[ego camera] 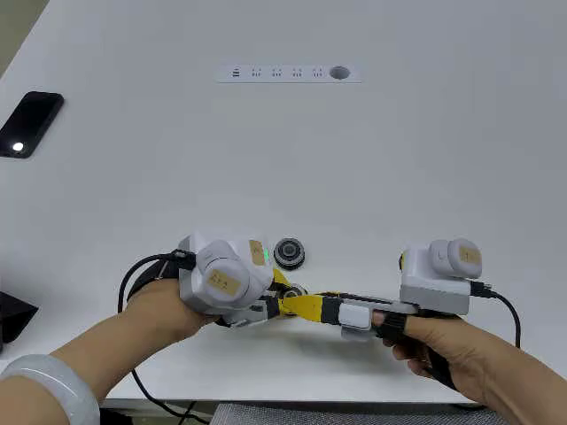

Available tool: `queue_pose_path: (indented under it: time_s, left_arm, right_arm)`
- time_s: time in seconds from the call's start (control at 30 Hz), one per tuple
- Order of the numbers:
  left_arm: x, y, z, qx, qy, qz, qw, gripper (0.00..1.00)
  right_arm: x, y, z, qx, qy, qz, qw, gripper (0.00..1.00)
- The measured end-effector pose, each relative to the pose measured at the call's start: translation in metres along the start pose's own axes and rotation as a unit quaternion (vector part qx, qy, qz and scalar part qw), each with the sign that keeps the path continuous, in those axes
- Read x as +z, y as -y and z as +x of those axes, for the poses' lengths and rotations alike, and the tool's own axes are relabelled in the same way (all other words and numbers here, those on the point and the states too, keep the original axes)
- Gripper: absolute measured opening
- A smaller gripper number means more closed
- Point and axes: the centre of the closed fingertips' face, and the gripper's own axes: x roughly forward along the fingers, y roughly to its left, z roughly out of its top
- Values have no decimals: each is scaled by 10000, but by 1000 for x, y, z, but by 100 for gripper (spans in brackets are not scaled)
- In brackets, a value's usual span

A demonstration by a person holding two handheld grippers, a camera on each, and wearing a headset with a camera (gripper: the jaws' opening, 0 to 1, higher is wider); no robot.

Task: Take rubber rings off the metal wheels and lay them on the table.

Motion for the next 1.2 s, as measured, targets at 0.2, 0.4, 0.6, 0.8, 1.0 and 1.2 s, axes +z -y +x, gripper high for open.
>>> queue_pose_path:
  time_s: [0.2, 0.4, 0.6, 0.8, 1.0, 1.2]
  left_arm:
    - [0, 0, 0, 9, 8, -7, 10000, 13]
    - [0, 0, 0, -4, 14, -5, 10000, 13]
    - [-1, 0, 0, -3, 11, -7, 10000, 13]
    - [0, 0, 0, -13, 5, 5, 10000, 13]
    - [-2, -1, 1, -7, 9, -2, 10000, 13]
    - [-2, -1, 1, -8, 9, -6, 10000, 13]
  right_arm:
    - [1, 5, -1, -80, -7, 71, 9999, 41]
    - [1, 14, -1, -248, 20, 129, 9996, 29]
    - [7, 14, 1, -262, 101, 46, 9996, 34]
    - [11, 8, 2, -130, 87, 62, 9999, 33]
    - [7, 6, 5, -139, 12, -210, 9997, 41]
    - [12, 5, 12, -106, -55, -349, 9993, 48]
